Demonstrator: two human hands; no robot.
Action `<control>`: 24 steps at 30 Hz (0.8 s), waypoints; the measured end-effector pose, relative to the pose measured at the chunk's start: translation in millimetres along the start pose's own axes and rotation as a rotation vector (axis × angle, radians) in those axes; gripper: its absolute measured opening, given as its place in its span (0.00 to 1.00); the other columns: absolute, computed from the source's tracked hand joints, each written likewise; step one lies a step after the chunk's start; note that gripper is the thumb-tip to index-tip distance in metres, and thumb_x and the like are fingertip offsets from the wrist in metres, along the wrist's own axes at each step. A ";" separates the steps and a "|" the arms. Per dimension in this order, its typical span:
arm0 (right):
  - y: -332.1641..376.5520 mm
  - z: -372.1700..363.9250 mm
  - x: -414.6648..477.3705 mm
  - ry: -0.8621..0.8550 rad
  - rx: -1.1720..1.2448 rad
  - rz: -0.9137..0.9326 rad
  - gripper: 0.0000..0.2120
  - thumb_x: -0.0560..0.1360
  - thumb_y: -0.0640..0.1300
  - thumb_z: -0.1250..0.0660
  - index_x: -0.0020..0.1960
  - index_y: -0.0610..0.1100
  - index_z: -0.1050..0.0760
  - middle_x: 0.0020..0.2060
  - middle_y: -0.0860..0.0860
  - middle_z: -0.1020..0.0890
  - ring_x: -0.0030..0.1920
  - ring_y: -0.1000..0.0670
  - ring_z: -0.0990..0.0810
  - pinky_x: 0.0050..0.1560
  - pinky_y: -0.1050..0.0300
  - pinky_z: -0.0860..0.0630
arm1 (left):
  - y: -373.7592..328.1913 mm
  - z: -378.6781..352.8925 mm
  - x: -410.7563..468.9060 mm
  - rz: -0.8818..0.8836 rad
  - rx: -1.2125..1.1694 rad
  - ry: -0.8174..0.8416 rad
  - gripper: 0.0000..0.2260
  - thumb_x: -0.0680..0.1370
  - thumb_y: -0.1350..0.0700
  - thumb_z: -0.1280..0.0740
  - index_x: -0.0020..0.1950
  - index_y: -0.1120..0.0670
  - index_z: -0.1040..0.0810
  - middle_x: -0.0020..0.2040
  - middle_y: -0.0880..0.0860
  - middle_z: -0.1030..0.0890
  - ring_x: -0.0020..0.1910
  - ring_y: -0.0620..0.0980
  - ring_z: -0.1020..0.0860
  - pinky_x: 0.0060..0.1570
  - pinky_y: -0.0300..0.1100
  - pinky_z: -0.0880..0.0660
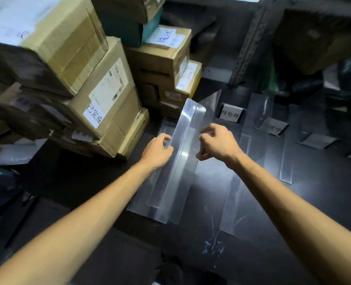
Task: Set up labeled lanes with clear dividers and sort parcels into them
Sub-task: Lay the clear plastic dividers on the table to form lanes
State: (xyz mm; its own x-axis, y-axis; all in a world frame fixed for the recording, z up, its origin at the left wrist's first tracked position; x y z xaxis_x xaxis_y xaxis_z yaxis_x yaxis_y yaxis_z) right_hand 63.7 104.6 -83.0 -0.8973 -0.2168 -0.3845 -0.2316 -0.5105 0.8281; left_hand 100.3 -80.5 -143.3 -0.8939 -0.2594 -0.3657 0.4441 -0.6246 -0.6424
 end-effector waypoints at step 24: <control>-100.6 274.6 -128.2 -0.293 -0.186 -0.058 0.15 0.72 0.37 0.44 0.46 0.29 0.23 0.24 0.44 0.18 0.26 0.46 0.16 0.34 0.54 0.16 | -246.5 -195.7 -116.3 -0.292 0.145 0.371 0.27 0.75 0.61 0.42 0.75 0.51 0.38 0.58 0.58 0.21 0.54 0.59 0.21 0.50 0.49 0.23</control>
State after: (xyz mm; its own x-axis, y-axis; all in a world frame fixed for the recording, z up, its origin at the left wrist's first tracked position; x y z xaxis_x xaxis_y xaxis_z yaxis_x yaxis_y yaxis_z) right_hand 98.9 412.2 -5.0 -0.9607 0.0513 -0.2728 -0.2368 -0.6638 0.7094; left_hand 106.8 247.8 -74.2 -0.8854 0.2052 -0.4170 0.1419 -0.7351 -0.6630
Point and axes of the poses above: each hand's wrist, its own x-axis towards the middle knuckle, its own z-axis out of the back of the hand, y = z × x, the point moved 2 cm from there along x, towards the middle knuckle
